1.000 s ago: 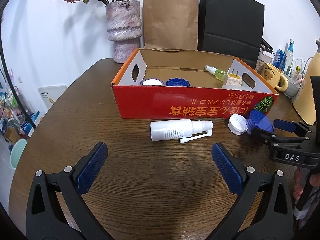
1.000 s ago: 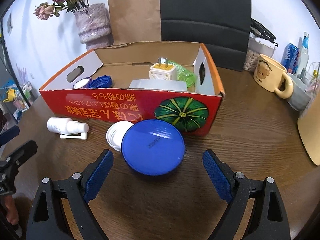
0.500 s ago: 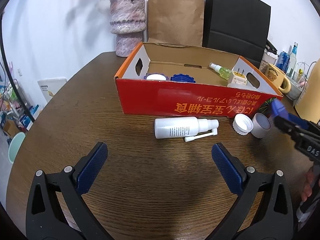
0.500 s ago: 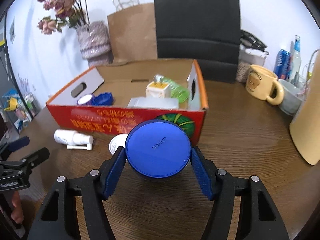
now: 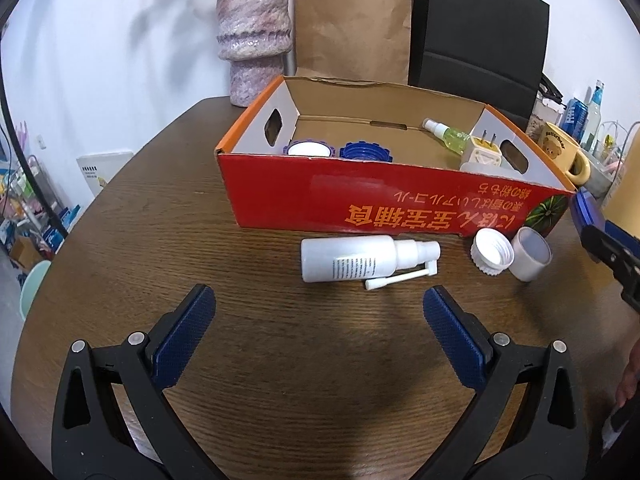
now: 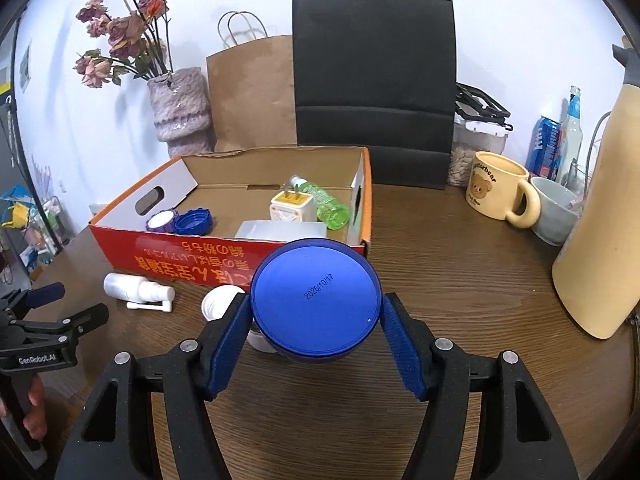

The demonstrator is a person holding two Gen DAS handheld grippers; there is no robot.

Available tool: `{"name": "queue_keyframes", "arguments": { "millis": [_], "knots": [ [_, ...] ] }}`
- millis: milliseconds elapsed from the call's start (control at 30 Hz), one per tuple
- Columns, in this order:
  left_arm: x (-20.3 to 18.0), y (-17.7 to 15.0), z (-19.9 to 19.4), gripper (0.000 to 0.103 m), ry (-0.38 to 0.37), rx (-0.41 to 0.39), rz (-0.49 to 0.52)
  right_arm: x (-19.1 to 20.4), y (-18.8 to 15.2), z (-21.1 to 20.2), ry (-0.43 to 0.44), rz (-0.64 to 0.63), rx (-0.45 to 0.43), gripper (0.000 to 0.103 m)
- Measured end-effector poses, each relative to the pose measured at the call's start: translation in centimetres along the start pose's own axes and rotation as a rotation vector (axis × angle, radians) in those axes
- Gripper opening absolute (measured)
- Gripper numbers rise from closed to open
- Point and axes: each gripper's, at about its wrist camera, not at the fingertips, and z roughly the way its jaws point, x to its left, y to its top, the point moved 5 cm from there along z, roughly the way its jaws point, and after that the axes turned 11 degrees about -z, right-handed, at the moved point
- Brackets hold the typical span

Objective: Organize rigid objects
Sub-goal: 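Lift the blue round lid with the right tool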

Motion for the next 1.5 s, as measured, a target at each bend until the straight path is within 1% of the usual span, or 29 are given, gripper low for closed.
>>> {"name": "queue_keyframes", "arguments": {
  "millis": [200, 467, 700, 867, 1267, 1400, 1500],
  "knots": [
    [-1.6, 0.5, 1.3, 0.103, 0.010, 0.025, -0.026, -0.6, -0.2, 0.0, -0.005, -0.006, 0.000, 0.071],
    [-4.2, 0.8, 2.5, 0.103, 0.071, 0.023, -0.003, -1.3, -0.5, 0.1, -0.004, -0.014, 0.007, 0.071],
    [-4.9, 0.9, 3.4, 0.103, 0.116, 0.032, -0.004, -1.8, -0.7, 0.4, -0.009, -0.014, 0.010, 0.071],
    [-4.7, 1.1, 4.1, 0.103, 0.141, 0.050, -0.031, -2.2, -0.8, 0.6, -0.011, -0.007, 0.010, 0.071],
    [-3.9, 1.4, 5.8, 0.103, 0.134, 0.104, -0.083, -2.5, -1.0, 0.9, -0.007, 0.008, 0.015, 0.071],
    [-3.9, 1.5, 6.0, 0.103, 0.126, 0.107, -0.083, -2.2, -1.0, 0.9, -0.003, 0.006, 0.016, 0.071],
    [-3.9, 1.5, 6.0, 0.100, 0.117, 0.108, -0.082, -2.2, -1.0, 1.0, -0.003, 0.006, 0.017, 0.071]
  ]
}}
